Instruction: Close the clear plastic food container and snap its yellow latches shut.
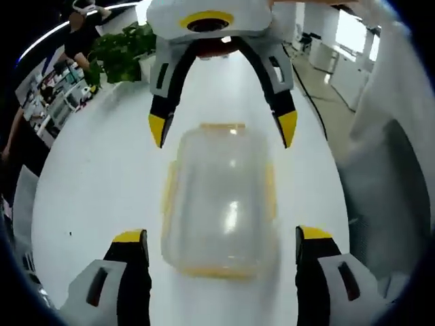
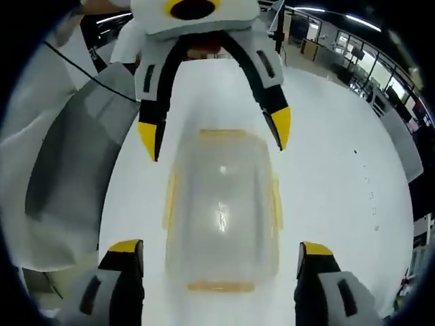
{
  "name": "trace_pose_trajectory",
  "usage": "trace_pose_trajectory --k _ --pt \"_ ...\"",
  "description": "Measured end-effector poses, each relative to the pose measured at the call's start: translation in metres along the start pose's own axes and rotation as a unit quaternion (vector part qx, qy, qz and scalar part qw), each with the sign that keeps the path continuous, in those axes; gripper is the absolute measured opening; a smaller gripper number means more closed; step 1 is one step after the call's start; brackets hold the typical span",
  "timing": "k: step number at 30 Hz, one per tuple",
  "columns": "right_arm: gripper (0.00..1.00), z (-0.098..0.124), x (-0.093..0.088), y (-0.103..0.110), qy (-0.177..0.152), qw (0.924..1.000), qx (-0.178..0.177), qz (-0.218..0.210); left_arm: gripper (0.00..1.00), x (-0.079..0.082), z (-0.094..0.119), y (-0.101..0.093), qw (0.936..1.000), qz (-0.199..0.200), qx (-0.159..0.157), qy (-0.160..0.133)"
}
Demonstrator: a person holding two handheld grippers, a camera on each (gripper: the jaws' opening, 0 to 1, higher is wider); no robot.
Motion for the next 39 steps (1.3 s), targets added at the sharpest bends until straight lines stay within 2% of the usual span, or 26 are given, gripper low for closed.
trace_pose_trajectory --k 2,4,5,7,8,10,16,26,39 --pt "0.92 -0.004 0.000 0.000 0.001 1.0000 -0.001 -0.001 0.84 -0.002 -0.007 -0.001 0.9999 0.001 -0.005 0.016" --pt "0.90 -0.007 0.000 0.000 0.001 1.0000 0.000 -0.007 0.82 -0.001 -0.014 -0.005 0.9998 -0.002 -0.012 0.015" --pt "0.88 -0.009 0.001 0.000 0.002 1.0000 0.000 -0.007 0.82 -0.003 -0.016 -0.003 0.9992 -0.028 0.003 0.030" --pt "0.74 -0.011 0.002 -0.001 0.006 0.9997 -0.008 0.022 0.76 -0.005 -0.017 -0.001 0.9976 -0.054 0.020 0.038" --pt "0.74 -0.011 0.005 -0.003 -0.006 0.9998 -0.013 0.010 0.77 -0.004 -0.018 -0.003 0.9985 -0.042 0.011 0.034" --pt "0.74 -0.010 0.005 -0.004 0.003 0.9999 -0.004 0.015 0.77 -0.005 -0.017 -0.001 0.9984 -0.046 0.011 0.032" --pt "0.73 -0.013 0.014 -0.005 0.002 0.9999 -0.004 0.014 0.76 -0.016 -0.014 0.000 0.9986 -0.042 0.016 0.026" --pt "0.74 -0.024 0.049 -0.012 -0.004 0.9997 -0.003 0.024 0.77 -0.052 0.000 0.006 0.9987 -0.033 0.021 0.033" --pt "0.74 -0.040 0.103 -0.018 -0.006 0.9996 -0.006 0.026 0.76 -0.104 0.020 0.012 0.9985 -0.028 0.023 0.042"
Point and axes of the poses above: the point that each gripper's makers call its tool centre point, and the gripper's own axes: z roughly backward along the fingers, y roughly to its left, x roughly out of its top, the point moved 7 cm from there along z, roughly backward along the fingers, and after that the axes turned 7 degrees about y, right-handed, at the moved point
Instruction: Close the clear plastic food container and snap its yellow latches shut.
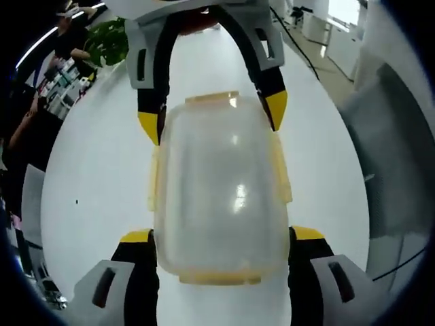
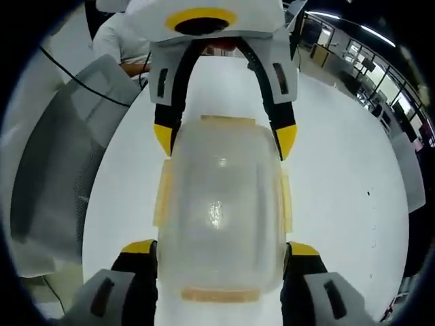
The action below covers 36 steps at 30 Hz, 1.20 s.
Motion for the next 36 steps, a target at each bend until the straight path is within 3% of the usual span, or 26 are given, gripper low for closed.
trace_pose_trajectory --k 10,16,24,36 --pt "0.74 -0.014 0.046 -0.005 0.009 0.9999 -0.002 0.006 0.77 -0.044 0.013 0.000 1.0000 0.005 0.003 0.003" --pt "0.74 -0.020 0.067 -0.006 0.018 0.9998 -0.003 0.004 0.76 -0.062 0.018 -0.001 1.0000 0.003 0.003 0.005" --pt "0.74 -0.022 0.072 -0.008 0.025 0.9997 -0.003 0.002 0.77 -0.070 0.019 0.001 1.0000 0.002 0.001 -0.004" --pt "0.74 -0.025 0.081 -0.037 0.018 0.9998 -0.002 -0.003 0.77 -0.081 0.018 0.030 0.9999 0.001 -0.006 0.008"
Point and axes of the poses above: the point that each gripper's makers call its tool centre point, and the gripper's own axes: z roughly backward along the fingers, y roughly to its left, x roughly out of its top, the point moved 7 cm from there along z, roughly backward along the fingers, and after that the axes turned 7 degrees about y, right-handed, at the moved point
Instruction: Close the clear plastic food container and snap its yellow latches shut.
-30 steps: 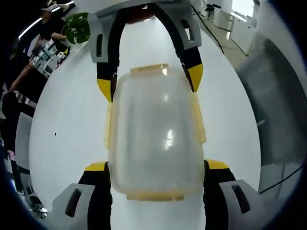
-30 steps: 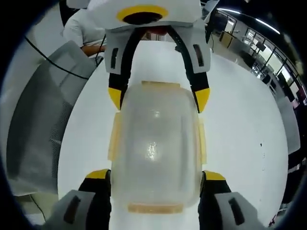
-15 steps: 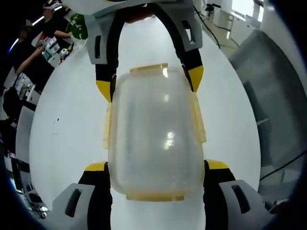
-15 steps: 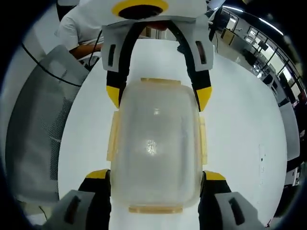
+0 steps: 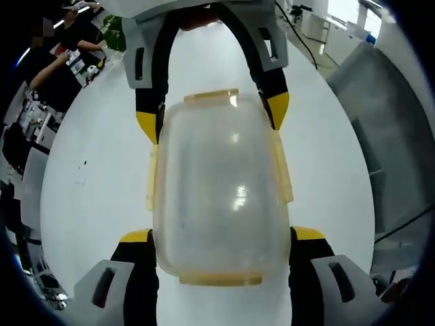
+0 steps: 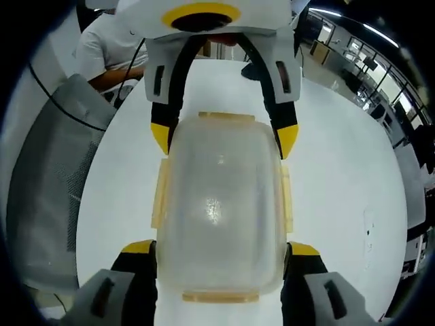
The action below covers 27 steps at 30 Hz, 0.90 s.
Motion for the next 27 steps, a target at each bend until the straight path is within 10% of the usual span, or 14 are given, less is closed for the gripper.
trace_pose_trajectory --k 21,27 --pt "0.76 0.000 0.006 -0.021 -0.004 1.0000 -0.001 -0.009 0.79 -0.008 0.000 0.021 1.0000 0.001 -0.009 -0.004" --pt "0.99 0.006 0.012 -0.015 -0.008 0.9988 -0.008 -0.048 0.99 -0.009 -0.001 0.014 0.9992 0.034 0.000 -0.021"
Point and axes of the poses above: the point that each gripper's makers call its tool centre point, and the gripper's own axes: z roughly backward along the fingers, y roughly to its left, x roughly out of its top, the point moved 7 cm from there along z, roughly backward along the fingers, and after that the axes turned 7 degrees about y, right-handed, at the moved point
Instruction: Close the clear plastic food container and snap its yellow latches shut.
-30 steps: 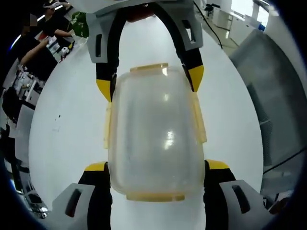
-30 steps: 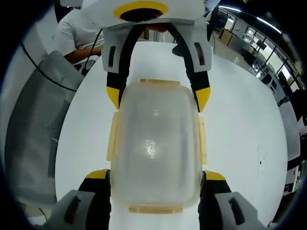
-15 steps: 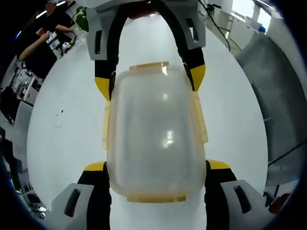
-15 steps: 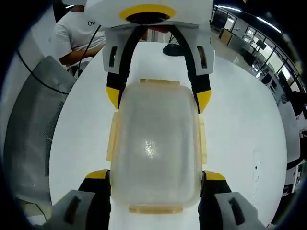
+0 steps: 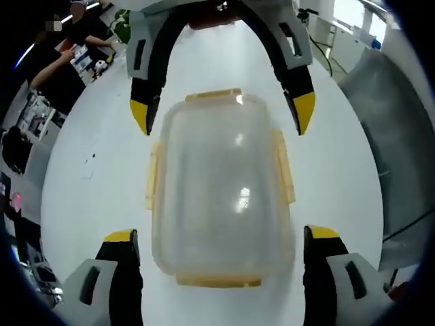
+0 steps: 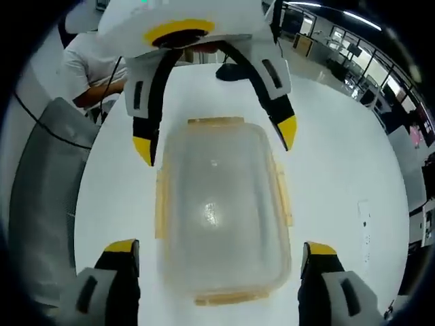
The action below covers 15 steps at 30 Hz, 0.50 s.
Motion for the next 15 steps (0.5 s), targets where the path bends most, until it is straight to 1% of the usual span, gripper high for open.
trace_pose_trajectory --k 1,3,4,5,6,7,8,11,13,15 --pt "0.99 0.001 0.000 0.000 0.000 1.0000 0.000 -0.001 0.99 0.000 0.003 0.001 1.0000 0.002 0.005 -0.001" --pt "0.99 0.004 0.000 0.003 -0.004 1.0000 0.000 -0.002 0.99 -0.003 0.007 0.001 0.9998 -0.004 0.017 0.010" --pt "0.99 0.006 0.001 0.004 -0.010 0.9999 -0.004 -0.007 0.99 -0.003 0.009 0.000 0.9998 -0.002 0.018 0.007" --pt "0.99 0.008 0.001 0.004 -0.016 0.9997 -0.010 -0.013 0.99 -0.001 0.013 -0.002 0.9997 0.014 0.019 -0.007" --pt "0.99 0.010 0.000 0.004 -0.027 0.9992 -0.014 -0.026 0.99 -0.001 0.014 -0.003 0.9996 0.019 0.018 -0.010" --pt "0.99 0.011 0.001 0.006 -0.034 0.9987 -0.011 -0.037 0.99 -0.001 0.017 -0.003 0.9992 0.031 0.019 -0.018" --pt "0.99 0.012 -0.001 0.008 -0.042 0.9980 -0.008 -0.048 0.99 -0.002 0.019 -0.005 0.9990 0.035 0.019 -0.021" --pt "0.99 0.010 -0.006 0.012 -0.041 0.9965 -0.003 -0.073 0.99 -0.005 0.023 -0.009 0.9987 0.040 0.020 -0.023" --pt "0.99 0.011 -0.008 0.014 -0.046 0.9955 -0.019 -0.080 0.99 -0.003 0.028 -0.009 0.9957 0.074 0.027 -0.049" --pt "0.99 0.014 -0.010 0.017 -0.056 0.9935 -0.025 -0.096 0.99 -0.005 0.032 -0.009 0.9932 0.096 0.037 -0.055"
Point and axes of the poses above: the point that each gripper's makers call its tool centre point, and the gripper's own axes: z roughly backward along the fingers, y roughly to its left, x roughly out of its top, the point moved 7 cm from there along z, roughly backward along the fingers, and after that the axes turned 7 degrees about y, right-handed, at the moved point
